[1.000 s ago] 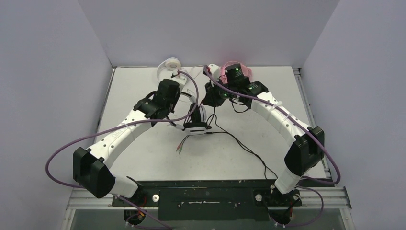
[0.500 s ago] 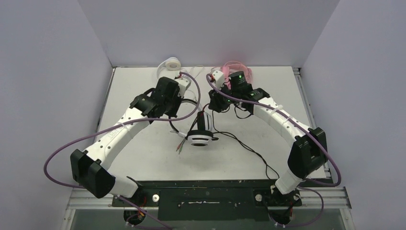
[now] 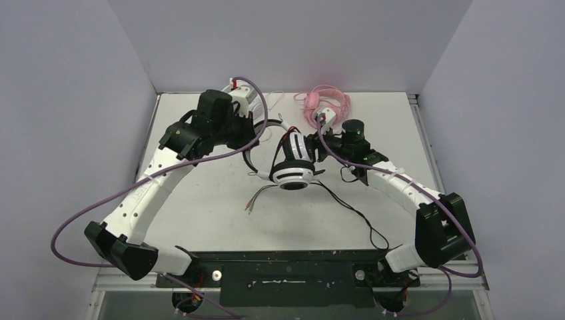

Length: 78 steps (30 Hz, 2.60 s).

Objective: Wrap the headphones
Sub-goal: Wrap the headphones cable around the headphones.

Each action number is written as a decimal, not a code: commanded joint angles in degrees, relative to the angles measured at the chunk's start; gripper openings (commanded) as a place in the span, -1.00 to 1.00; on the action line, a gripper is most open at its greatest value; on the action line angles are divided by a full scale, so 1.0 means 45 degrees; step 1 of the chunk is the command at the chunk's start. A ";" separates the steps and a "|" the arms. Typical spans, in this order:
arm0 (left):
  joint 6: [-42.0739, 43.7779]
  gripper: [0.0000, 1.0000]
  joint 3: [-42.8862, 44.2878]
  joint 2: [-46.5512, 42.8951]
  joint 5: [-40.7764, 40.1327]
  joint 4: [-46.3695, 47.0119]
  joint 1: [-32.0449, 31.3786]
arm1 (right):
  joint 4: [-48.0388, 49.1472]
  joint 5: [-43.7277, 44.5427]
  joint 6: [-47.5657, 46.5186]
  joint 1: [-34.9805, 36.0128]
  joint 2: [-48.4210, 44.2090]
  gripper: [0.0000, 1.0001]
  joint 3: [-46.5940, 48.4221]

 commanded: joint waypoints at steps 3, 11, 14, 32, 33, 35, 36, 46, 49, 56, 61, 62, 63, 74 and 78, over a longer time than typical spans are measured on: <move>-0.2829 -1.00 0.1241 -0.0625 0.3275 0.1337 0.0374 | 0.4552 -0.0744 0.1757 -0.0071 -0.0277 0.18 -0.0926; -0.5107 -1.00 0.1771 -0.0727 0.3565 0.2822 0.0922 | 0.6973 -0.1067 0.2858 -0.0081 -0.0066 0.05 -0.2271; -0.5850 -1.00 0.1749 -0.0824 0.4027 0.3421 0.1553 | 0.8120 -0.1357 0.3432 -0.0061 0.0038 0.05 -0.2891; -0.8114 -1.00 0.2162 -0.0423 0.3623 0.5170 0.5521 | 0.8150 -0.0511 0.3067 0.2521 -0.0066 -0.98 -0.4714; -0.8073 -1.00 0.2170 -0.0330 0.3278 0.5172 0.5656 | 0.8000 -0.0485 0.3021 0.2765 -0.0163 -1.00 -0.4759; -0.7930 -1.00 0.2183 -0.0134 0.2612 0.5040 0.5959 | 0.7722 -0.0527 0.3019 0.3244 -0.0448 -1.00 -0.4824; -0.7811 -1.00 0.2114 -0.0052 0.2093 0.5014 0.6072 | 0.7507 -0.0521 0.2986 0.3500 -0.0658 -1.00 -0.4849; -0.6563 -1.00 0.0348 -0.0043 -0.3875 0.5374 0.6460 | 0.2013 -0.0291 0.1423 0.5884 -0.2911 -0.86 -0.3184; -0.6054 -1.00 -0.0665 -0.0207 -0.4381 0.6187 0.6426 | 0.1563 -0.0464 0.1584 0.5987 -0.3069 -0.88 -0.2592; -0.3869 -1.00 -0.2078 -0.0243 -0.6110 0.6789 0.5629 | 0.1030 0.0260 0.1901 0.5949 -0.2908 -0.98 -0.0513; -0.0911 -1.00 -0.2839 -0.0106 -0.8414 0.6750 0.3990 | -0.2458 0.1260 0.0232 0.5875 -0.1940 -1.00 0.2467; -0.0601 -1.00 -0.3025 -0.0105 -0.8659 0.6778 0.3744 | -0.3033 0.1402 -0.0136 0.5846 -0.1750 -1.00 0.2962; -0.0051 -1.00 -0.3200 -0.0115 -0.8739 0.6777 0.3540 | -0.3498 0.1556 -0.0448 0.5818 -0.1589 -1.00 0.3442; 0.2172 -1.00 -0.4880 -0.0417 -0.8021 0.6437 0.2357 | -0.5939 0.2443 -0.2218 0.4525 -0.1182 -0.87 0.6255; 0.2925 -1.00 -0.5063 -0.0421 -0.7223 0.6063 0.2008 | -0.6862 0.2805 -0.2517 0.4047 -0.0780 -0.86 0.6957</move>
